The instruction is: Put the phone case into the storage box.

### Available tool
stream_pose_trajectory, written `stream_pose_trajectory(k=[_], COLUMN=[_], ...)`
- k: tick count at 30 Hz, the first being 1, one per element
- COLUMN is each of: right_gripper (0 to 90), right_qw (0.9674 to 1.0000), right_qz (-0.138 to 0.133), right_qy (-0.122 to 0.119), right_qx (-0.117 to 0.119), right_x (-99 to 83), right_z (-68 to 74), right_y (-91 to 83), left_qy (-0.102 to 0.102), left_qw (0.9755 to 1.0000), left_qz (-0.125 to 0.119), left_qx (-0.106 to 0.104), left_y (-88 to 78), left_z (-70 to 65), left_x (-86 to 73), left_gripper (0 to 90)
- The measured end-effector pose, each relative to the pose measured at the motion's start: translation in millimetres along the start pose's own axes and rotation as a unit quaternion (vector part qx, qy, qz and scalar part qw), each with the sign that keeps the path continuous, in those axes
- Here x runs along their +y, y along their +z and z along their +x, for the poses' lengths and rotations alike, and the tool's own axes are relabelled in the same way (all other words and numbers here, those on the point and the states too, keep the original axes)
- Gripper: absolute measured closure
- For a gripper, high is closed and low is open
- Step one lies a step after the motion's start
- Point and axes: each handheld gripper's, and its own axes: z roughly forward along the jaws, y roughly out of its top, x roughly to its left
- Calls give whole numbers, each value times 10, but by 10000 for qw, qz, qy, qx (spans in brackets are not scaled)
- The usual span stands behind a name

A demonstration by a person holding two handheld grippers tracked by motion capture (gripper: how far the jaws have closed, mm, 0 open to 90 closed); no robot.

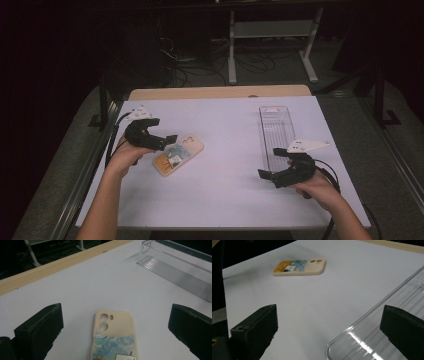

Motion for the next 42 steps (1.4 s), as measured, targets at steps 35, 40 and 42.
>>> stream_pose_trajectory(k=[35,40,42], right_gripper=[11,12,11], right_qw=[10000,10000,10000], right_qz=[8,7,8], right_qy=[-39,-54,-56], right_qx=[-10,-11,-7], right_x=[-4,-5,-5], right_z=[2,2,2], right_y=[-2,-1,-2], left_qy=[252,342,343], left_qw=[9941,9928,9922], left_qz=[1058,1146,1196], left_qx=[49,40,47], left_y=[182,205,220], left_z=[-13,-17,-24], left_x=[-132,-149,-161], left_gripper=[0,0,0])
